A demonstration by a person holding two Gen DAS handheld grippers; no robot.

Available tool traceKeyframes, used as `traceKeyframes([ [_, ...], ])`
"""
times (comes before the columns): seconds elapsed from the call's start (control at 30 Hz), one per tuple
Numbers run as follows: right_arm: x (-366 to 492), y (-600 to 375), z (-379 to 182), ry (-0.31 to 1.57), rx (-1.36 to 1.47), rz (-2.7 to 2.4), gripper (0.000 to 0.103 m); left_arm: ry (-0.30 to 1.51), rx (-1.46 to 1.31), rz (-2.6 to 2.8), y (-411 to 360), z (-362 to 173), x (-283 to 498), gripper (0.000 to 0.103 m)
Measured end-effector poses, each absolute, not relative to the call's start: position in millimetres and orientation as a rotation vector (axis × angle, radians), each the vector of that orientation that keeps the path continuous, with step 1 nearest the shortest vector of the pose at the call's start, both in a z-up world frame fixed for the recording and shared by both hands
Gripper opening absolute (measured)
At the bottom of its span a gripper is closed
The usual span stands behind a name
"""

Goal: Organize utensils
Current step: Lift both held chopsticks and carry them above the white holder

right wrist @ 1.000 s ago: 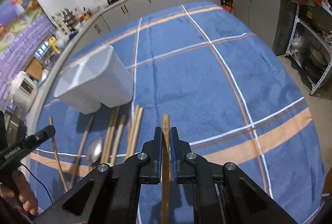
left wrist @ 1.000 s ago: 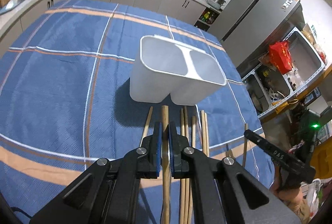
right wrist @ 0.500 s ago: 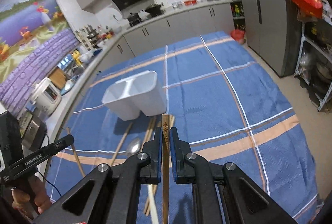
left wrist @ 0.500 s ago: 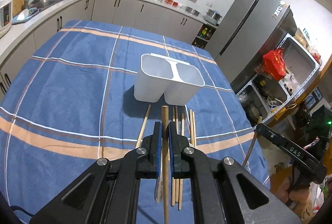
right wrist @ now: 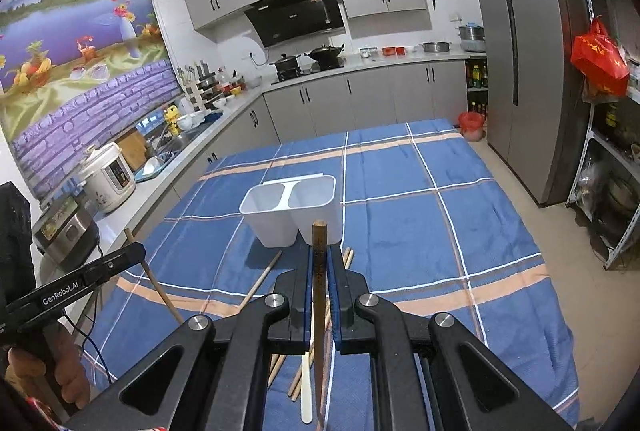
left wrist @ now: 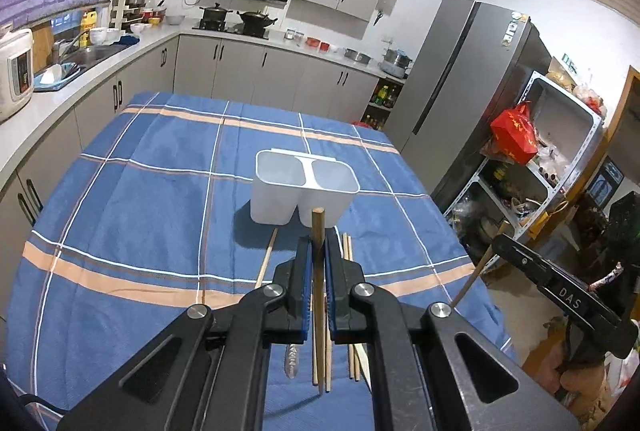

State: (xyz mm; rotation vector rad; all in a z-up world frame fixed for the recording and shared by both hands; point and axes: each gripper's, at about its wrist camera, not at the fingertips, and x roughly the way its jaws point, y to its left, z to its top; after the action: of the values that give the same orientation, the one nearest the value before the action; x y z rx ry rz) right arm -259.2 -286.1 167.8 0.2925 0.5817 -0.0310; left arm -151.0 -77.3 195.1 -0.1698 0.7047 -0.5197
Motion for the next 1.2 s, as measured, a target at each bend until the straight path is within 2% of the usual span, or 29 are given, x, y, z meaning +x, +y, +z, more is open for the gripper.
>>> traceKeyframes([
  [0.8,-241.2,-288.9,201.4,0.498,0.277,-0.021,0.008,0.582,-0.174,-0.496,-60.2,244.2,-119.9,0.006],
  [1.2,-190.4,-295.1,260.8,0.394,0.27,0.013,0.008,0.453,-0.171,-0.519,-72.7,300.4,-56.9,0.006],
])
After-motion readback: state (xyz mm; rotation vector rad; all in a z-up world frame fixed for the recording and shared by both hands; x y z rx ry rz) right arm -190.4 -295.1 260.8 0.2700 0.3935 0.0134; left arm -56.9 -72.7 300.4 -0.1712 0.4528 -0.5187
